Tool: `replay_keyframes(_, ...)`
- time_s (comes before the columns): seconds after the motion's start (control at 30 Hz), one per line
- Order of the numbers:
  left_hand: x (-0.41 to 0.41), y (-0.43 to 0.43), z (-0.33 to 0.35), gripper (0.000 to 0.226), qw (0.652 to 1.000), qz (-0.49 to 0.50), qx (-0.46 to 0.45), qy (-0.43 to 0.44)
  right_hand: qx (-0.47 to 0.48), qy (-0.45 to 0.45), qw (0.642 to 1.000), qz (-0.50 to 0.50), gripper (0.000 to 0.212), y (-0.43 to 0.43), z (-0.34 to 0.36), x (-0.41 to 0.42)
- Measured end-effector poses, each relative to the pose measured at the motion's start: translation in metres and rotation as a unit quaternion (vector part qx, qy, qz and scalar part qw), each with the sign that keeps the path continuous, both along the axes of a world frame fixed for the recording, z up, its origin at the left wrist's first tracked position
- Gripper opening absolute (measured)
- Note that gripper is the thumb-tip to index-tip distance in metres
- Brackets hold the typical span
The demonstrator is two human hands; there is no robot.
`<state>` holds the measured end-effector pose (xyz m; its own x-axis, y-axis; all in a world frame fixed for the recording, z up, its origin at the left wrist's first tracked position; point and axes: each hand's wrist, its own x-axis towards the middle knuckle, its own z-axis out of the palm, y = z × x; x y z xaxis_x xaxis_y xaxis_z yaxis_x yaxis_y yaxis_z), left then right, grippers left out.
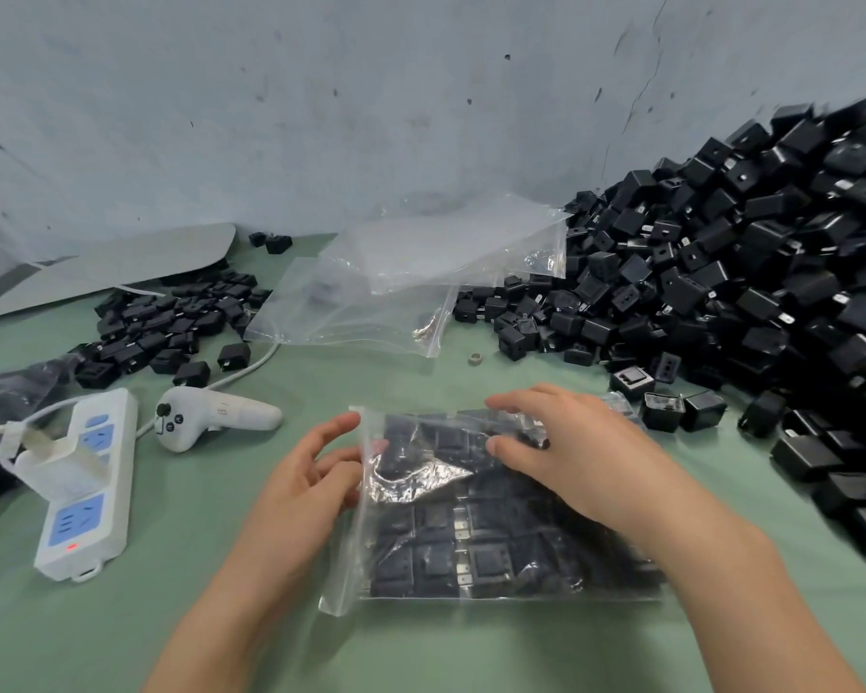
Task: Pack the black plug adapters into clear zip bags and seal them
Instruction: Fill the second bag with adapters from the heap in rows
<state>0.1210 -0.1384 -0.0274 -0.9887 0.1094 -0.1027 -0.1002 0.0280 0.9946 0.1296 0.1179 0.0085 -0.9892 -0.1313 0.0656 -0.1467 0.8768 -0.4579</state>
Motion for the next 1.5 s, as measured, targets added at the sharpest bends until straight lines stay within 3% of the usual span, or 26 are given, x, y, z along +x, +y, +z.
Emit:
replay_keyframes(0.17,-0.002,-0.002,0.007,0.034,0.995,0.054,0.082,-0.024,-0.105,0.051,0.991,-0.064,0.033,0.008,0.008,0.003)
replay_keyframes(0.3,0.005,0.012,0.007,0.047,0.999,0.013,0.026,-0.040,-0.165,0.070,0.977,-0.116,0.028,0.013,0.010,0.005)
replay_keyframes(0.5,-0.001,0.015,0.011,0.042,0.993,0.043,0.093,-0.057,-0.281,0.045,0.946,-0.155,0.024,0.013,0.011,0.007)
replay_keyframes(0.6,0.001,0.027,0.015,0.026,0.989,0.026,0.126,-0.073,-0.395,0.009,0.904,-0.164,0.023,0.014,0.016,0.006)
replay_keyframes(0.77,0.001,0.032,0.020,0.031,0.978,-0.007,0.188,-0.090,-0.602,-0.061,0.789,-0.107,0.033,0.016,0.017,0.003)
replay_keyframes(0.83,0.000,0.026,0.024,0.026,0.985,0.032,0.147,-0.082,-0.639,-0.070,0.762,-0.081,0.034,0.014,0.018,0.002)
replay_keyframes(0.9,-0.001,0.019,0.026,0.023,0.993,0.114,-0.011,-0.017,-0.656,-0.072,0.749,-0.054,0.034,0.009,0.019,0.003)
replay_keyframes(0.97,0.001,0.013,0.029,0.020,0.959,0.202,-0.173,0.095,-0.647,-0.062,0.760,-0.018,0.034,0.002,0.021,0.004)
replay_keyframes(1.0,0.003,0.014,0.033,0.017,0.952,0.213,-0.178,0.128,-0.630,-0.052,0.775,0.003,0.033,-0.003,0.022,0.005)
replay_keyframes(1.03,0.006,0.019,0.037,0.015,0.963,0.196,-0.127,0.133,-0.605,-0.039,0.795,0.025,0.033,-0.009,0.024,0.006)
replay_keyframes(1.13,0.018,0.043,0.052,0.025,0.993,0.044,0.109,0.029,-0.527,0.015,0.844,0.097,0.034,-0.035,0.026,0.010)
replay_keyframes(1.23,0.025,0.050,0.053,0.047,0.982,-0.051,0.179,-0.005,-0.450,0.022,0.881,0.145,0.037,-0.059,0.018,0.016)
replay_keyframes(1.33,0.029,0.035,0.054,0.046,0.980,-0.054,0.192,-0.020,-0.388,0.008,0.907,0.164,0.049,-0.065,0.010,0.016)
replay_keyframes(1.4,0.026,0.019,0.050,0.036,0.987,0.017,0.161,-0.019,-0.357,0.021,0.923,0.143,0.057,-0.057,0.008,0.014)
replay_keyframes(1.5,0.018,-0.002,0.040,0.030,0.985,0.171,-0.020,0.026,-0.285,0.088,0.953,0.055,0.054,-0.039,0.004,0.008)
